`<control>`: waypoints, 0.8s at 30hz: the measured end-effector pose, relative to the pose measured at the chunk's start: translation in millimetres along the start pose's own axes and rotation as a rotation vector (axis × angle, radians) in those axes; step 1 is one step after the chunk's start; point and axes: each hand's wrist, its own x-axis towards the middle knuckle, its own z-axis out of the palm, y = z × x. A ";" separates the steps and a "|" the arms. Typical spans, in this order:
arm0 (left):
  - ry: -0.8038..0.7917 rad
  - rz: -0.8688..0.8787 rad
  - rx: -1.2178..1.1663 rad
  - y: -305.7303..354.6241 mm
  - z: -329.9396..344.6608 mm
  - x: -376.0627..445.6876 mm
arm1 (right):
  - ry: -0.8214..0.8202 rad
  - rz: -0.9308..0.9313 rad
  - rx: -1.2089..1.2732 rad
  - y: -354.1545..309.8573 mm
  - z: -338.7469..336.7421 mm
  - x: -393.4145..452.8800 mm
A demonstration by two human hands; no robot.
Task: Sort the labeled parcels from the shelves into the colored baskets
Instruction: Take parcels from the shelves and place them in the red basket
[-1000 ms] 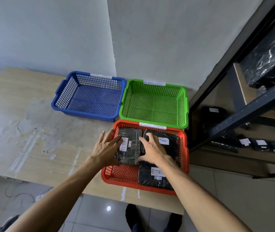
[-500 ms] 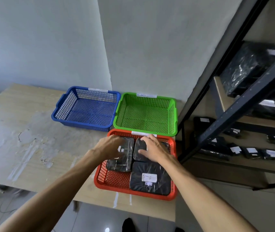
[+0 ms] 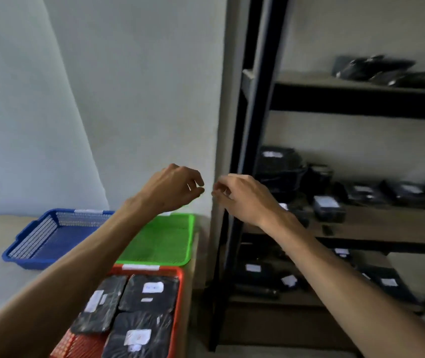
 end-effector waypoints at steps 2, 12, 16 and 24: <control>0.065 0.026 0.013 50.5 -15.9 23.4 | 0.081 -0.048 -0.024 25.3 -52.4 -15.4; 0.329 0.141 -0.151 256.7 -41.2 149.2 | 0.468 -0.093 -0.018 176.5 -246.0 -44.5; 0.342 0.131 -0.208 298.7 -31.9 208.1 | 0.571 -0.032 0.049 227.7 -291.5 -31.6; 0.272 -0.068 -0.287 343.5 -7.9 304.7 | 0.467 0.384 0.173 307.2 -330.7 4.3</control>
